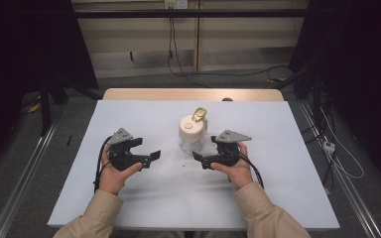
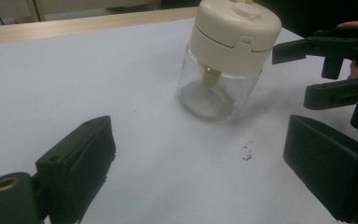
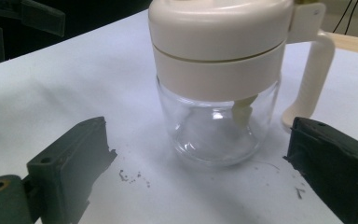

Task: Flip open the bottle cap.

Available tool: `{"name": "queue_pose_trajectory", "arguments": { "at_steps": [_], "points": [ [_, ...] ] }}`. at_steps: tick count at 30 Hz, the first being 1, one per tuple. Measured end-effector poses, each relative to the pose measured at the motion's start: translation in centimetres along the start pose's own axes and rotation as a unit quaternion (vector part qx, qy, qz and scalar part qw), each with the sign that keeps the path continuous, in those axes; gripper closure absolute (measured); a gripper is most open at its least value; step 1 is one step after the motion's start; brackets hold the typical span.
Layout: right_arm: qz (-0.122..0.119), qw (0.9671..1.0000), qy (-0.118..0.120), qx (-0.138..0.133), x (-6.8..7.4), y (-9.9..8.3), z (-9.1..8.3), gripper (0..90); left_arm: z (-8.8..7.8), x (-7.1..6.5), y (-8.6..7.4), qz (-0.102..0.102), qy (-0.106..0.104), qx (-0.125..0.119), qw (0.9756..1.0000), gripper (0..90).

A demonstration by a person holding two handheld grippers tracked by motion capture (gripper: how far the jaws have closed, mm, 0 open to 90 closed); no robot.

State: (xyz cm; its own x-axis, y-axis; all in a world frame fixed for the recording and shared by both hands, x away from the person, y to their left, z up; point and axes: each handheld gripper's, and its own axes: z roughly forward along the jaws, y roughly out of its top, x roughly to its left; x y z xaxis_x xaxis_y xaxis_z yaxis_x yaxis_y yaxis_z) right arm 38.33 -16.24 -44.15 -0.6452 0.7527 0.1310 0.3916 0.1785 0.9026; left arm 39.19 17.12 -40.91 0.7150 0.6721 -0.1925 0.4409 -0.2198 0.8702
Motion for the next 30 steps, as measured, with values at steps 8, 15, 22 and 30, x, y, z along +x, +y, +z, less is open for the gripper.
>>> {"name": "queue_pose_trajectory", "arguments": {
  "at_steps": [8, 15, 22, 30],
  "points": [
    [-0.002, 1.0000, -0.007, -0.001, -0.1, -0.6, -1.5, 4.8, -1.1, 0.4, -0.7, -0.003, 0.004, -0.007, 1.0000, 7.6],
    [-0.015, 0.9998, -0.011, -0.003, 0.0, -0.9, -2.9, 5.2, -1.6, 0.5, -1.1, -0.001, -0.003, -0.012, 0.9999, 6.0],
    [-0.016, 0.9998, -0.013, -0.007, 0.0, -1.2, -4.1, 6.4, -1.9, 0.5, -1.7, 0.008, -0.002, 0.000, 1.0000, 5.7],
    [-0.013, 0.9997, -0.019, -0.012, -0.2, -1.7, -5.4, 6.1, -2.5, 0.5, -2.1, 0.015, -0.002, 0.002, 0.9999, 5.7]
  ]
}}
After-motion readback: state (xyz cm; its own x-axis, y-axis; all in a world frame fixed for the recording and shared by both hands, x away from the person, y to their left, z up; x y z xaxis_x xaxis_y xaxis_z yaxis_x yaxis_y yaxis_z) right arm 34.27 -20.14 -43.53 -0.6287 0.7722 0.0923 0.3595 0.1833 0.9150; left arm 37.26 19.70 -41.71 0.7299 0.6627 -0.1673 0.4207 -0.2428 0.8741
